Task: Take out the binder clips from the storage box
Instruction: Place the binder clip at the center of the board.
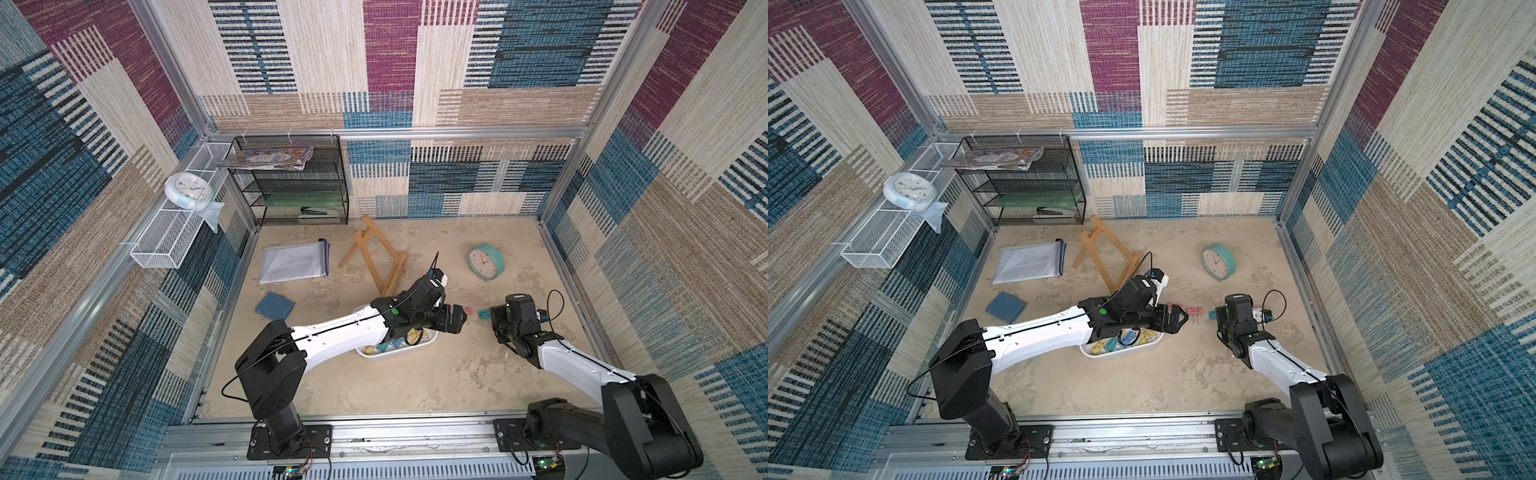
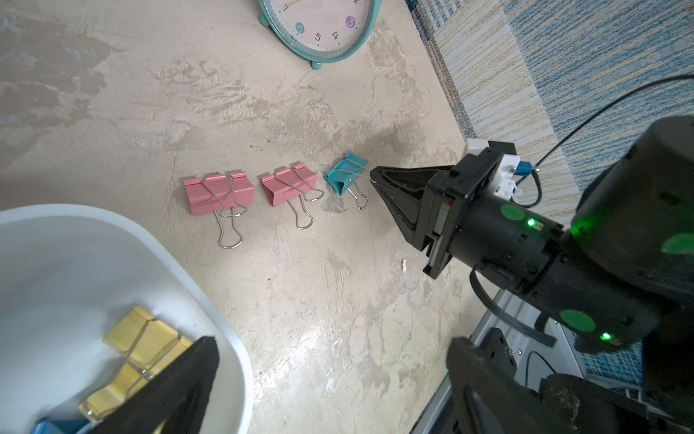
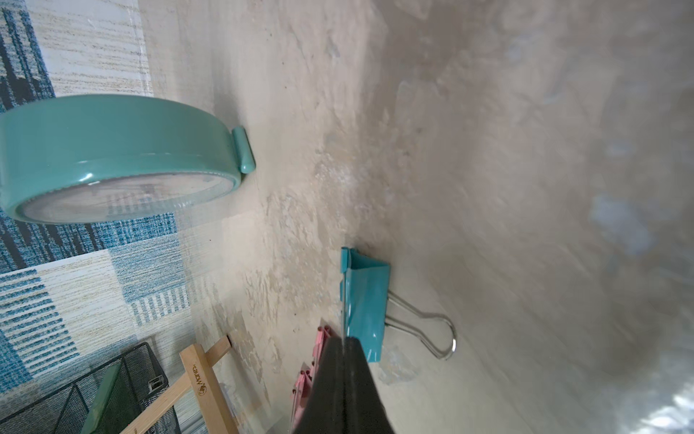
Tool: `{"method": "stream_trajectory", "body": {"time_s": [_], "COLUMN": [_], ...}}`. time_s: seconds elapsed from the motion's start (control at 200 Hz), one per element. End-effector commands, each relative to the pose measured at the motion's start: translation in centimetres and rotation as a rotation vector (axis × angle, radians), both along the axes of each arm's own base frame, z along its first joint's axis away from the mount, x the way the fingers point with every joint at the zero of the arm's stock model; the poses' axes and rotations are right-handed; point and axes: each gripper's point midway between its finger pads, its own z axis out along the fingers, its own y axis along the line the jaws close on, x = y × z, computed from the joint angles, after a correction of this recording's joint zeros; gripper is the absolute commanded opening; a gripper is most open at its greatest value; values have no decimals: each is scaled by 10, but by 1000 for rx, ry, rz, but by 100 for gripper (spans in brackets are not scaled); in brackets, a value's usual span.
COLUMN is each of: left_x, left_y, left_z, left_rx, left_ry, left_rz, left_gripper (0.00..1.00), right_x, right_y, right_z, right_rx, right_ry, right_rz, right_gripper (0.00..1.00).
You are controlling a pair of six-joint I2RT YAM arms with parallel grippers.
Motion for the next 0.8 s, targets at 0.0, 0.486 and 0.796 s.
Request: {"method": "stream_trajectory", "body": {"time_s": [0.0,0.486,0.796], "left_x": [3,3,7], "left_y": [3,7,19], "left_z": [-2,-5,1], "left_rx": [18,44,47], "left_ry": [-13,-20,-55], "left_rz": [12,13,63], "left_gripper": [99,99,99], "right_x": [7,-8,-15], "right_y": [10,7,15], "right_z": [-2,-6,13], "right_rx": [-2,-4,-78], "right_ry": [13,67,57], "right_rz": [65,57,211], "right_gripper": [0,28,45]}}
